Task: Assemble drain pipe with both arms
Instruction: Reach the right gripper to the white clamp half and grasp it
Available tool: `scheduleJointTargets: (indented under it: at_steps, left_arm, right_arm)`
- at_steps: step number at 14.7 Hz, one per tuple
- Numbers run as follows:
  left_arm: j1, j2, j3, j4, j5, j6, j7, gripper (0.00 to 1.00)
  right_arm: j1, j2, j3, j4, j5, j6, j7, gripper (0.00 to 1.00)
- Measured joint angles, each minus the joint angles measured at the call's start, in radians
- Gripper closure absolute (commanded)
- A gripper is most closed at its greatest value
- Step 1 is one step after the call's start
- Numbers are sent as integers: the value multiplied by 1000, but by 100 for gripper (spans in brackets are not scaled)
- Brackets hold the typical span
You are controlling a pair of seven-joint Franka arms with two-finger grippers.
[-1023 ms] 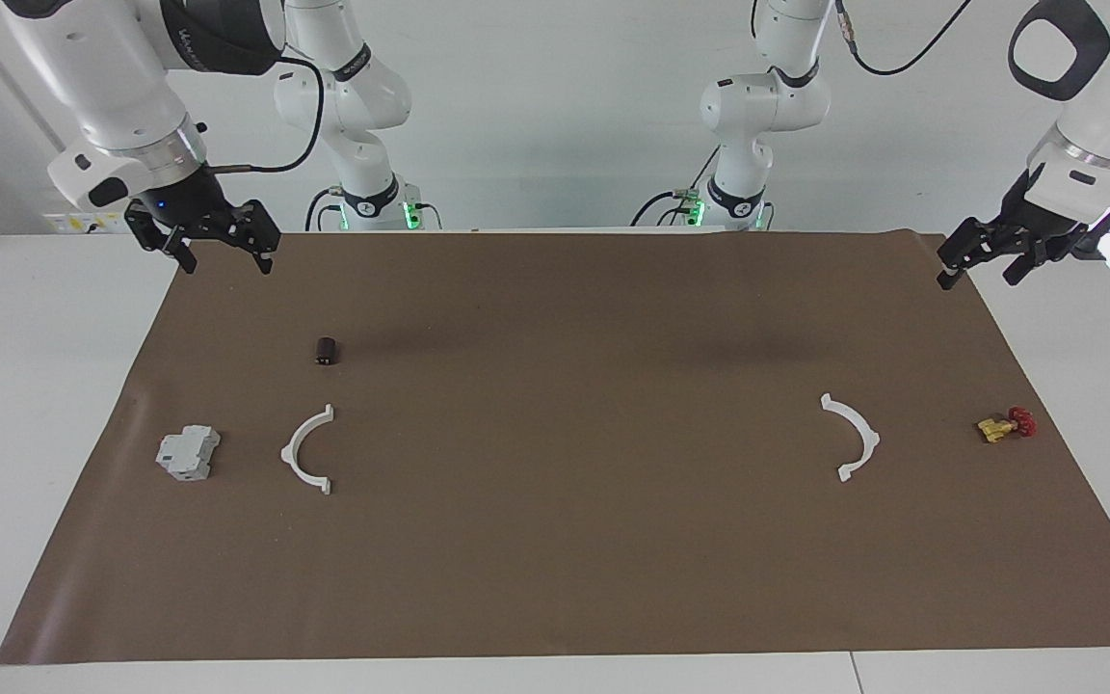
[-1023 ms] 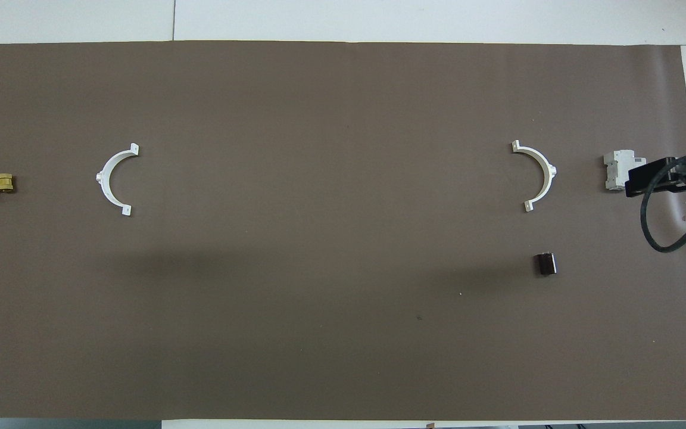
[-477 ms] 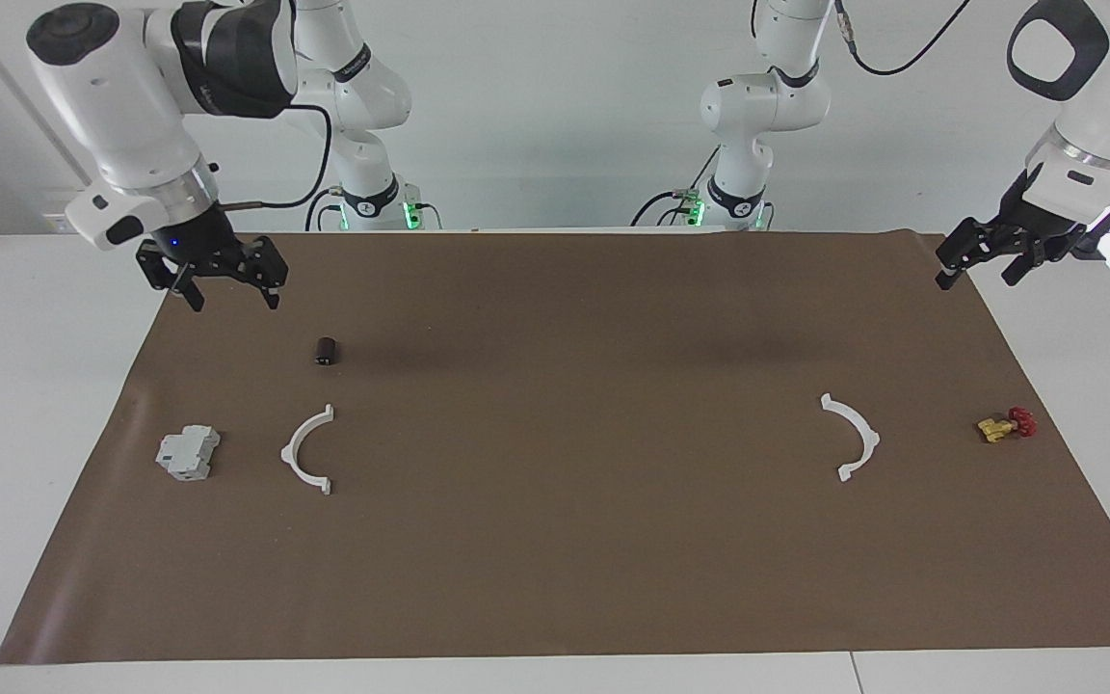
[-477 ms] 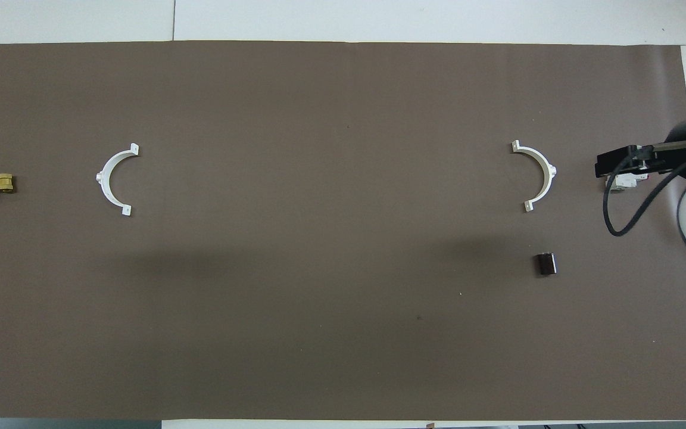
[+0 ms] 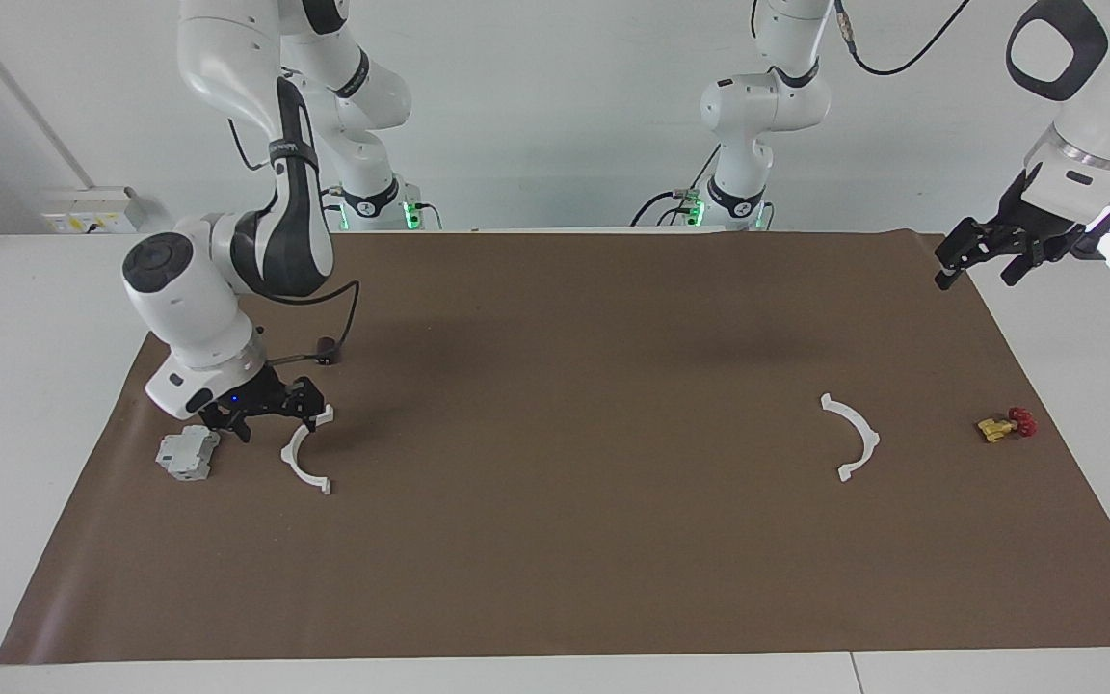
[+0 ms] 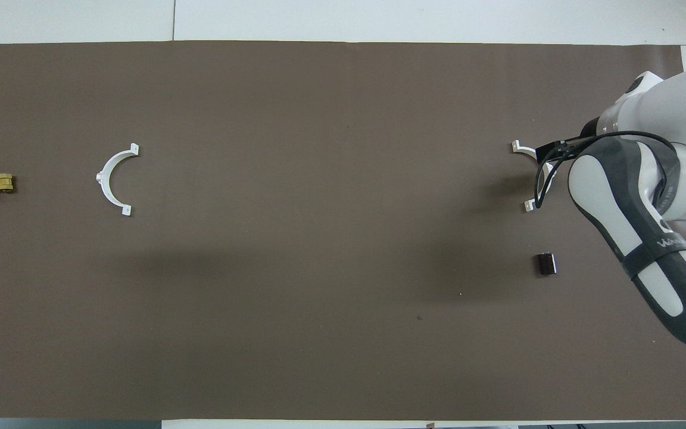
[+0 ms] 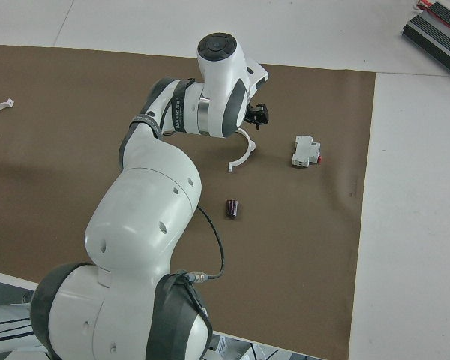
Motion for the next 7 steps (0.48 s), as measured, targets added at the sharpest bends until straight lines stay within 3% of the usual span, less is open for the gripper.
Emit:
scheduleJointTargets:
  at_steps: [5,7]
  left_arm:
    - [-1,0,-3,0,0,-1,0,0]
    - [-1,0,-3,0,0,0,0,0]
  right_arm:
    - [-22,55,0,-44,1,108,-127,22]
    - [-30,55,0,-75,1,135,-151,35]
